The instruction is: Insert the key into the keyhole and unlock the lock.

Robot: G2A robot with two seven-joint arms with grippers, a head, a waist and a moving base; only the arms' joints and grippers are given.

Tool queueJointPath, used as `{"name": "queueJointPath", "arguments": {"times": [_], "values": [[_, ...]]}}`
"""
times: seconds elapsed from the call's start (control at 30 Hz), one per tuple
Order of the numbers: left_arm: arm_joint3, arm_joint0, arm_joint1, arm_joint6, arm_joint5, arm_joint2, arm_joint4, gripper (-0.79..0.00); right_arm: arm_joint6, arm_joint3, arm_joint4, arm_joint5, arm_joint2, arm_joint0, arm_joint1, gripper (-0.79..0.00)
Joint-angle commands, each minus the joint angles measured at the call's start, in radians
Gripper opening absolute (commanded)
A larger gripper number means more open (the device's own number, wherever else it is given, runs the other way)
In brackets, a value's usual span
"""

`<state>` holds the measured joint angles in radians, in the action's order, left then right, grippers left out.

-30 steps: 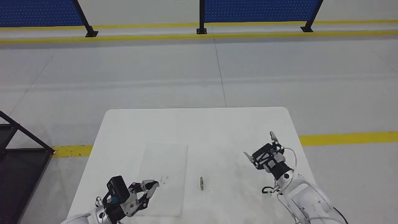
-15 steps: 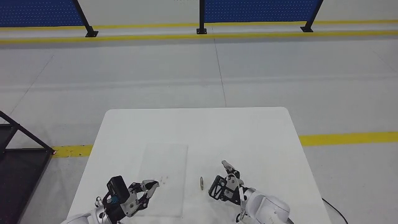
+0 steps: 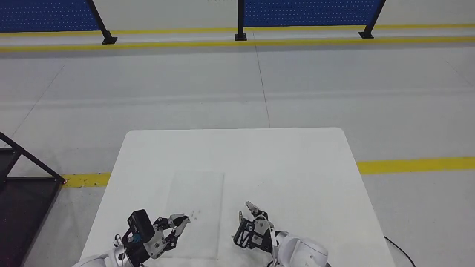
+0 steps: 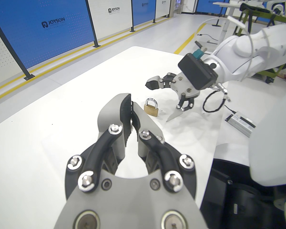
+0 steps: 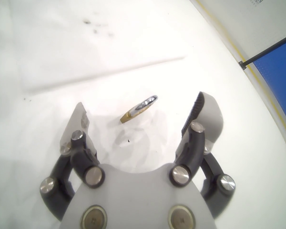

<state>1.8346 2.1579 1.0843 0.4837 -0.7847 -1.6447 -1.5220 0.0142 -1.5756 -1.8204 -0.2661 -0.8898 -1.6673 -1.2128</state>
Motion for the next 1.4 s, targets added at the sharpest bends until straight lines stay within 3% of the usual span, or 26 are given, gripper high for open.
{"name": "queueJointPath", "arguments": {"times": [0.0, 0.03, 0.3, 0.4, 0.5, 0.73, 0.9, 1.03, 1.13, 1.23, 1.37], "values": [[0.0, 0.0, 0.0, 0.0, 0.0, 0.0, 0.0, -0.785, 0.004, 0.015, 0.007, 0.006, 0.01, 0.011, -0.003, -0.357], [0.0, 0.0, 0.0, 0.0, 0.0, 0.0, 0.0, -0.785, 0.005, 0.022, 0.01, 0.01, 0.014, 0.015, -0.005, -0.394], [0.0, 0.0, 0.0, 0.0, 0.0, 0.0, 0.0, -0.785, 0.011, 0.065, 0.035, 0.024, 0.038, 0.041, -0.014, -0.44], [0.0, 0.0, 0.0, 0.0, 0.0, 0.0, 0.0, -0.785, 0.011, 0.075, 0.045, 0.025, 0.041, 0.049, -0.016, -0.542], [0.0, 0.0, 0.0, 0.0, 0.0, 0.0, 0.0, -0.785, 0.014, 0.083, 0.058, 0.025, 0.041, 0.057, -0.017, -0.77], [0.0, 0.0, 0.0, 0.0, 0.0, 0.0, 0.0, -0.785, 0.022, 0.084, 0.092, -0.004, 0.031, 0.07, -0.015, -0.785], [0.0, 0.0, 0.0, 0.0, 0.0, 0.0, 0.0, -0.785, -0.047, 0.048, 0.151, -0.052, -0.019, 0.055, -0.001, -0.785], [-0.004, -0.014, 0.0, -0.006, -0.007, 0.011, 0.034, -0.785, -0.144, 0.002, 0.253, -0.182, -0.101, 0.028, 0.022, -0.785], [-0.013, -0.025, -0.002, 0.012, -0.039, 0.014, 0.076, -0.785, -0.199, -0.019, 0.326, -0.358, -0.162, 0.022, 0.042, -0.785], [-0.019, -0.03, -0.003, 0.065, -0.065, 0.023, 0.102, -0.785, -0.252, -0.021, 0.397, -0.532, -0.212, 0.036, 0.059, -0.785], [-0.038, -0.038, -0.005, 0.15, -0.121, 0.042, 0.127, -0.785, -0.311, -0.003, 0.458, -0.664, -0.237, 0.054, 0.07, -0.785]]}}
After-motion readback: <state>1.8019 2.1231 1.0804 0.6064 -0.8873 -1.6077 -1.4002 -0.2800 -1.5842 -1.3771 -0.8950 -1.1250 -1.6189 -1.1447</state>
